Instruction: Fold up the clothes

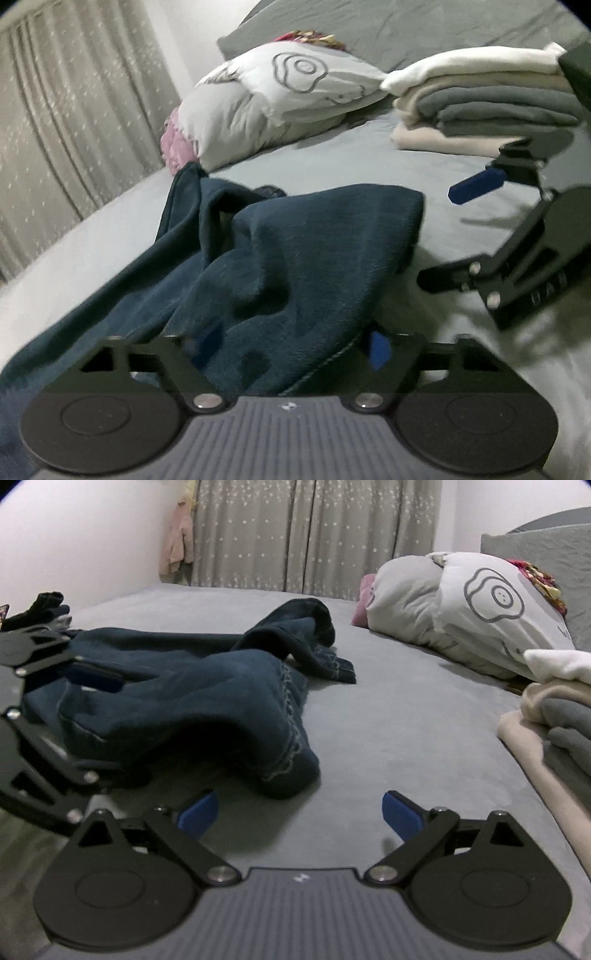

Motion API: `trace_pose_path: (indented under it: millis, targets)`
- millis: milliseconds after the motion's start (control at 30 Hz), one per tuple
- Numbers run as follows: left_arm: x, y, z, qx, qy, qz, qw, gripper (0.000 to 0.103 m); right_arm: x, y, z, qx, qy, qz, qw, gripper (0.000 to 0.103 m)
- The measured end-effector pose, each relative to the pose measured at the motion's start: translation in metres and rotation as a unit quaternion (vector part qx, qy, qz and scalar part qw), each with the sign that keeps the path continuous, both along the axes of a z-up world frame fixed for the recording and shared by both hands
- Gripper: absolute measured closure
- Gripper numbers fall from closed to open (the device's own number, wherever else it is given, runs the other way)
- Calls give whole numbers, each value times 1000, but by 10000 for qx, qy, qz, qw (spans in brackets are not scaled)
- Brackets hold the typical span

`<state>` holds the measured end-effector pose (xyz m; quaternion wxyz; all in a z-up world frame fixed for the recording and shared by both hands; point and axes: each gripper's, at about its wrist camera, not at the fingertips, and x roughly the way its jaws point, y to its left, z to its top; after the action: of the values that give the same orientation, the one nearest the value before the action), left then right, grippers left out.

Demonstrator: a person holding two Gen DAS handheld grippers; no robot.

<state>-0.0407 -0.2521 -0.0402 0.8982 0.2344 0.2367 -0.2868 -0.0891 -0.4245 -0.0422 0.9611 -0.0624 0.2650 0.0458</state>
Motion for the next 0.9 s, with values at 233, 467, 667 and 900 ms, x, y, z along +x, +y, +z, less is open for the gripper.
trace_pose_path:
  millis: [233,467,667,900]
  targets:
    - [-3,9,10,-192,209,63,9996,87,20,23,-7,-452,-342,219,9982,20]
    - [-11,38,45,-1034,552,371,9924,95,15,11,12,-19,-465,-42,9989,92]
    - [-42,54,74,-1400,270,354,9891,95,-40,23,65,-348,-742,-90,9966,92]
    - [-83,89,114,-1750,-28,158,9844,95,-109,59,123,-884,-1037,-63,9906,92]
